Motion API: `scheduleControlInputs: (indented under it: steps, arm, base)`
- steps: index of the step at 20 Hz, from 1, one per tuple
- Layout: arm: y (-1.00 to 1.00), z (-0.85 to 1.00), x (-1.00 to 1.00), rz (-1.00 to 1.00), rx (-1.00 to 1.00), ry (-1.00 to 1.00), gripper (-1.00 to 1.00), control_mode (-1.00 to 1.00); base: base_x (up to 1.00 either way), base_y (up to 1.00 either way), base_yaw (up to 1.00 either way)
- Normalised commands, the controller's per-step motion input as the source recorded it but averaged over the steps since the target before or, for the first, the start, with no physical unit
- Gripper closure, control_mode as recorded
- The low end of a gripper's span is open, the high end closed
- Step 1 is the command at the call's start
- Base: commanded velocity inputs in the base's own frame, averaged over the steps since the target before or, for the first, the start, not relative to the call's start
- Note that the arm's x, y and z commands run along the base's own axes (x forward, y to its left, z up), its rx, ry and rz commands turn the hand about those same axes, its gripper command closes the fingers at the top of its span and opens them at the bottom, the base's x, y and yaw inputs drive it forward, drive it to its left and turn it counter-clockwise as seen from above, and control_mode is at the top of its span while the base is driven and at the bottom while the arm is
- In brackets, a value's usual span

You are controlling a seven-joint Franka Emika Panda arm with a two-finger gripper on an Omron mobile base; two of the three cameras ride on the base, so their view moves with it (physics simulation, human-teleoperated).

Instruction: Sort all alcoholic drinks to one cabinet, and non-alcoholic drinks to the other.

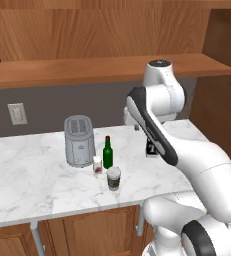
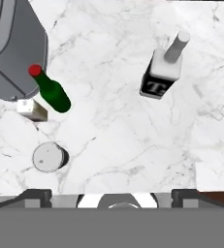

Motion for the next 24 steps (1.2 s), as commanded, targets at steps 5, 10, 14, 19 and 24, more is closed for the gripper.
scheduleControlInputs:
  steps: [5,10,14,19,24]
  arm:
    - [0.61,-0.09,-0.06,-0.18,-0.05,-0.04,-1.00,-1.00]
    - [0.60,-0.23,-0.14,-0.22,-0.02,-0.07,-1.00,-1.00]
    - [0.49,-0.24,-0.17,-0.25,0.00,-0.11,-1.00,-1.00]
    - [0.48,-0.29,-0.10,-0.26,0.00,-0.10,-1.00,-1.00]
    - [0.38,-0.26,-0.03,-0.26,-0.02,-0.09,-1.00,-1.00]
  base:
    - [0.00,0.00,0.00]
    - [0.00,0.00,0.00]
    - [0.00,0.00,0.00]
    - [0.00,0.00,0.00]
    - [0.00,0.00,0.00]
